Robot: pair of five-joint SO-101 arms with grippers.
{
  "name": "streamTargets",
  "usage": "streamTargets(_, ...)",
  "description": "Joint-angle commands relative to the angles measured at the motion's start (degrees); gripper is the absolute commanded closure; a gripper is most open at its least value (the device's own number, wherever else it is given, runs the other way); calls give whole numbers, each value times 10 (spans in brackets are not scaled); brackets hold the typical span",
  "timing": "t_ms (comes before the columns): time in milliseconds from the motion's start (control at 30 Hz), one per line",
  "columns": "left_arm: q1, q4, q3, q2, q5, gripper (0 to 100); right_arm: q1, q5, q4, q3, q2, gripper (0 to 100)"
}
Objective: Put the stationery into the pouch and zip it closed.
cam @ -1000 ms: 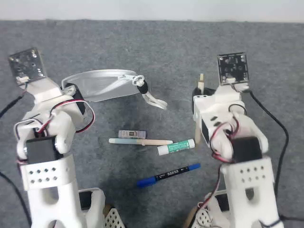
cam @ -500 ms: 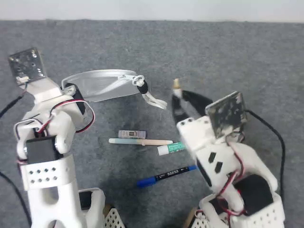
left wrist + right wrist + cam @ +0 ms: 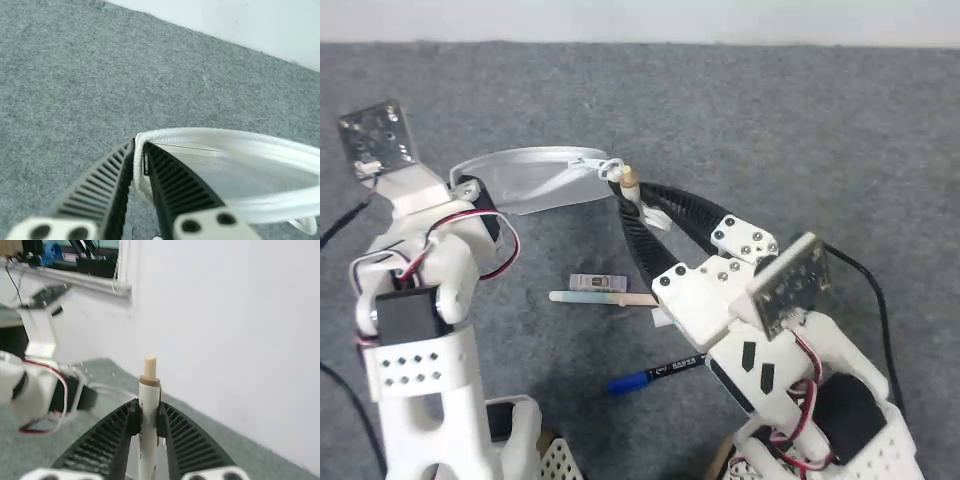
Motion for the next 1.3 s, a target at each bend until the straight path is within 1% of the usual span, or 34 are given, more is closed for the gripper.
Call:
streamTargets(0,0,-14,11,11,9,990,-16,8,-40,-6,8,992)
streamTargets(133,0,-16,12,12,9,990,-19,11,-88,-8,57,992)
streamTargets(333,0,-18,19,12,9,990,-20,11,-218,-10,114,992)
streamTargets(467,1,-18,20,12,9,990,-20,11,-280,-14,148,992)
streamTargets(733,1,-19,19,12,9,990,-20,9,-345,-77,222,992)
streamTargets(1033,1,-19,19,12,9,990,-20,11,-406,-114,295,992)
streamTargets(1167,1,-19,19,12,9,990,-21,10,-411,-135,300,992)
streamTargets(1267,1,-19,19,12,9,990,-36,11,-409,-147,300,992)
